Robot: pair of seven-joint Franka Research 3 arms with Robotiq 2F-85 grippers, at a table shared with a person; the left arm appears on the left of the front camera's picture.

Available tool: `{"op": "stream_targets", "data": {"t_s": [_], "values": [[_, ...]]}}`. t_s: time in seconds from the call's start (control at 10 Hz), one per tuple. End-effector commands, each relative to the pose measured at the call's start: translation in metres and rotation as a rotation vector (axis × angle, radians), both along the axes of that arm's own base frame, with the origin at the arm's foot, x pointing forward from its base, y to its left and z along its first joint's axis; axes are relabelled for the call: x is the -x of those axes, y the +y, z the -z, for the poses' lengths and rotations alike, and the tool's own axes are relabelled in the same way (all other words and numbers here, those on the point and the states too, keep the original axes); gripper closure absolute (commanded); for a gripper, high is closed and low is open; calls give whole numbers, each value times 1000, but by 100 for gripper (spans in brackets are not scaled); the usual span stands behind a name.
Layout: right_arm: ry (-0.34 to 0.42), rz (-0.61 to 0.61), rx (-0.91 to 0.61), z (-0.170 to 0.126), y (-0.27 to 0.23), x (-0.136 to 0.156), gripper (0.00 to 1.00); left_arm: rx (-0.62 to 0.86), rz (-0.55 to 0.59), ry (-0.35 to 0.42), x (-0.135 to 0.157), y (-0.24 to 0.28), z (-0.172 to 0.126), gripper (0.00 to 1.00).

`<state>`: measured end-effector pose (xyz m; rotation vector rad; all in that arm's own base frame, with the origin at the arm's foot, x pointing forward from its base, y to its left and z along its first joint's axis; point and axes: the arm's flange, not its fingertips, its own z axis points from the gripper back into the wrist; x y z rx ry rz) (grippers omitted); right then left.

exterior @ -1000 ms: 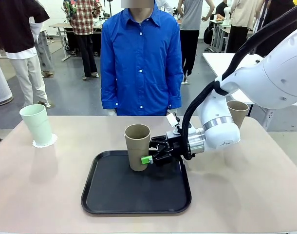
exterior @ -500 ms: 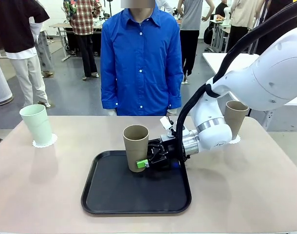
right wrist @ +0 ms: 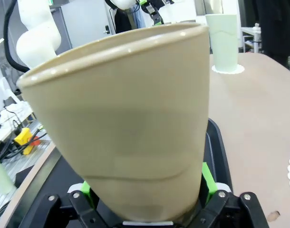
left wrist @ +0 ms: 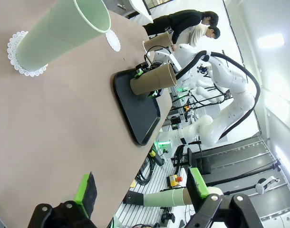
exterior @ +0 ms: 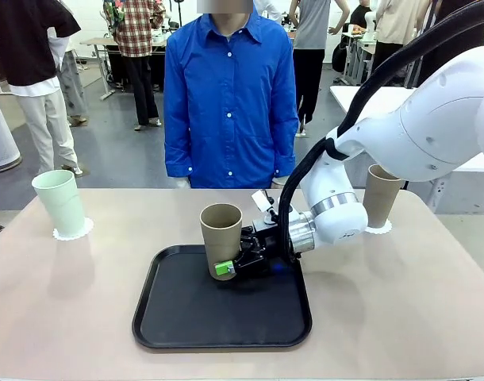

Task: Place coasters on the table and set cups on them.
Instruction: Take one Reusable plastic cup from the Flat Tray and place it on a coaster set by the human.

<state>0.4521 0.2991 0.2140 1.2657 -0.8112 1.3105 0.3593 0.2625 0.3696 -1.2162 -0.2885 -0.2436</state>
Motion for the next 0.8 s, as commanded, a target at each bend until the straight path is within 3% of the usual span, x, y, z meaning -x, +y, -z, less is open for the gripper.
{"op": "stream_targets", "data": {"t_s": [0.0, 0.1, 0.2, 0.3, 0.4, 0.6, 0.7], "values": [[-2, -29, -13, 1, 7, -4, 0, -2, -4, -1, 1, 1, -1, 0], [-21, -49, -30, 0, 6, -3, 17, -2, -4, -1, 1, 1, -1, 0], [-11, -44, -23, 0, 6, -3, 58, -2, -4, -1, 1, 1, -1, 0], [-11, -38, -22, -1, 5, -3, 75, -2, -4, -1, 1, 1, -1, 0], [-11, -36, -20, -1, 4, -3, 100, -2, -4, -1, 1, 1, -1, 0], [-5, -2, -8, -9, 2, 2, 100, -2, -4, -1, 1, 1, -1, 0], [16, 57, -6, -22, 0, 6, 33, -2, -4, -1, 1, 1, -1, 0]]}}
